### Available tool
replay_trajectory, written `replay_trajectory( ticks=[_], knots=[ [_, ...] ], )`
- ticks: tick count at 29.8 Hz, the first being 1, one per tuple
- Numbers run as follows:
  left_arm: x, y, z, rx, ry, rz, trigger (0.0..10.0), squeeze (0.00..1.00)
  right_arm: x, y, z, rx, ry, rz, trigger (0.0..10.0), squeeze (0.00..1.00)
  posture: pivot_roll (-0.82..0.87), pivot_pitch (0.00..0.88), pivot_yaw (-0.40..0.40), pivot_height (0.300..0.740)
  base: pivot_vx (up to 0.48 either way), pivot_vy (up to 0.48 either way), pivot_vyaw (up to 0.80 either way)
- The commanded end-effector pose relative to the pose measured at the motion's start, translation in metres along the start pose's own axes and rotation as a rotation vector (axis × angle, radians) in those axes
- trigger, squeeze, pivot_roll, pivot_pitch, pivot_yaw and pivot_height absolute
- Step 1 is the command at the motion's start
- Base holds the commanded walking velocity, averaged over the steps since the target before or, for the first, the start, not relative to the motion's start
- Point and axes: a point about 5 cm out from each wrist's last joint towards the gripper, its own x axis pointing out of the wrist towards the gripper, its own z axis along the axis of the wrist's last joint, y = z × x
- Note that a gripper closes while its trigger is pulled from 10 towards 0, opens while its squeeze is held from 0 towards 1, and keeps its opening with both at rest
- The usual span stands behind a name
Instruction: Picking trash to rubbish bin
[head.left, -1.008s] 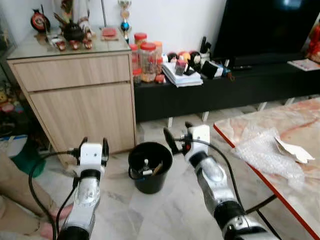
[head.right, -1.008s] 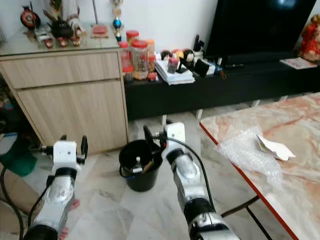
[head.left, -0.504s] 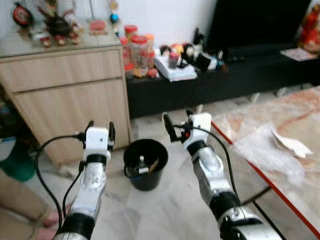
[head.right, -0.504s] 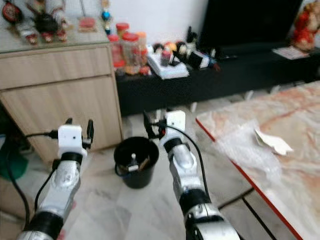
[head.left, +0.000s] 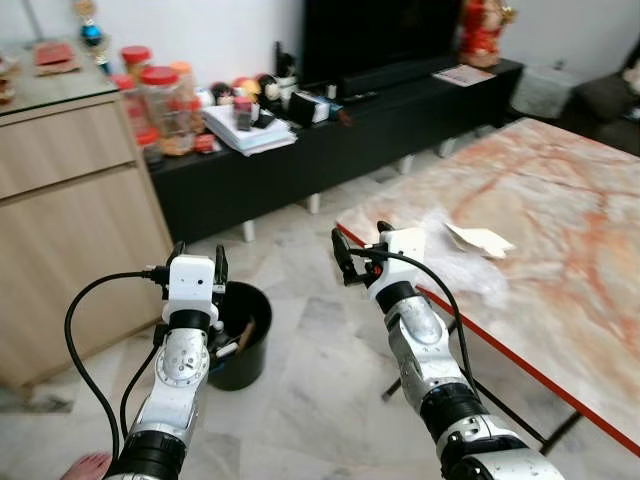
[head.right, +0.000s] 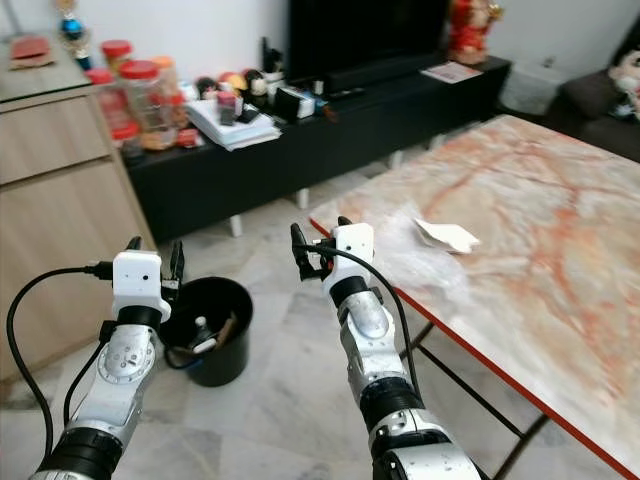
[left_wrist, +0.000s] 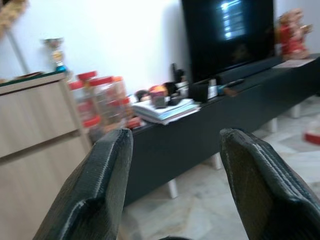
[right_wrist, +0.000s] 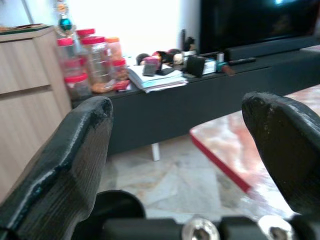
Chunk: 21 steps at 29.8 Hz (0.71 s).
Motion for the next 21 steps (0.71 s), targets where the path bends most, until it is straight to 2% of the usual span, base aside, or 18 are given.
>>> replay_trajectory(
  ticks=[1,16,21],
  knots=[
    [0.0001,-0.0012,0.002,0.007,-0.003,-0.006,10.0,0.0,0.0036,0.0028,0.0056,-0.011,-0.02,0.01,10.0,0.0,-0.02,0.0,-0.061,0.74,0.0,0.0,-0.8],
    [0.0028,-0.001,0.0064,0.018,-0.014,0.0,10.0,0.0,0.0051,0.0037,0.0086,-0.014,-0.032,0.011,10.0,0.0,-0.02,0.0,-0.066,0.74,0.0,0.0,-0.8],
    [0.0035,-0.0009,0.0076,0.017,-0.018,-0.001,10.0,0.0,0.0043,0.0031,0.008,-0.015,-0.031,0.007,10.0,0.0,-0.02,0.0,-0.064,0.74,0.0,-0.352,-0.8]
  ],
)
